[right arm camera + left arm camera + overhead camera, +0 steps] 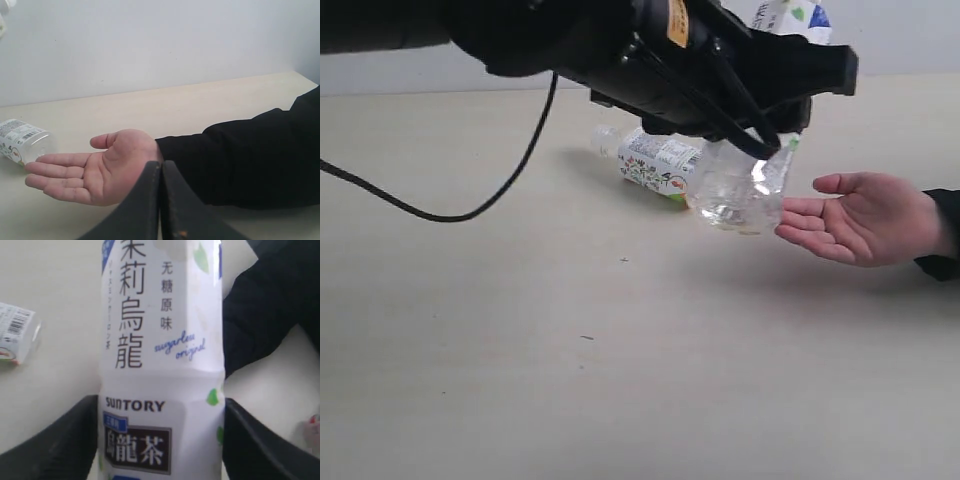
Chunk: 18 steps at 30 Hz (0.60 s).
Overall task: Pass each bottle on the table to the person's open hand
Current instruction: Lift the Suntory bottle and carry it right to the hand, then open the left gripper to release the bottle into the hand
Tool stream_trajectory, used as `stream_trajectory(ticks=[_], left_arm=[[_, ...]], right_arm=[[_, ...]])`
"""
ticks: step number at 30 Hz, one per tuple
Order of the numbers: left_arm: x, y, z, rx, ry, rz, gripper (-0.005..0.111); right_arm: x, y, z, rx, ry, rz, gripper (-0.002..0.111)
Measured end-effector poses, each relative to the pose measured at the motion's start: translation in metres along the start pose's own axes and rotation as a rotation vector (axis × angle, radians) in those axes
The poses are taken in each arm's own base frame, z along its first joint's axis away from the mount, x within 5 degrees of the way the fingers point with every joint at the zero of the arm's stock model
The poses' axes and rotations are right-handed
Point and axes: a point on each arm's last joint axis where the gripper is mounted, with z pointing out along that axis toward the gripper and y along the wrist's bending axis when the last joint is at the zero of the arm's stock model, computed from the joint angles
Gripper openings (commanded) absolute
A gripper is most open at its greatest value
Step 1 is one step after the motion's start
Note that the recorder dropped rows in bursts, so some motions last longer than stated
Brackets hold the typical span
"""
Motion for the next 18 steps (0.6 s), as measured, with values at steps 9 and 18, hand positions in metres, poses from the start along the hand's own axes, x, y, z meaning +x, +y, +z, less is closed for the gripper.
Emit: stream_trajectory(ticks=[9,18], left_arm=[[0.025,-0.014,0.064,0.14,-0.052,-0.309,0.0],[0.043,-0.008,0.107,0.225,-0.08,-0.486,0.0]], right_arm=[[0.0,0.0,0.0,0.0,0.0,0.0,0.0],[0.0,0.0,0.0,0.0,0.0,0.0,0.0]])
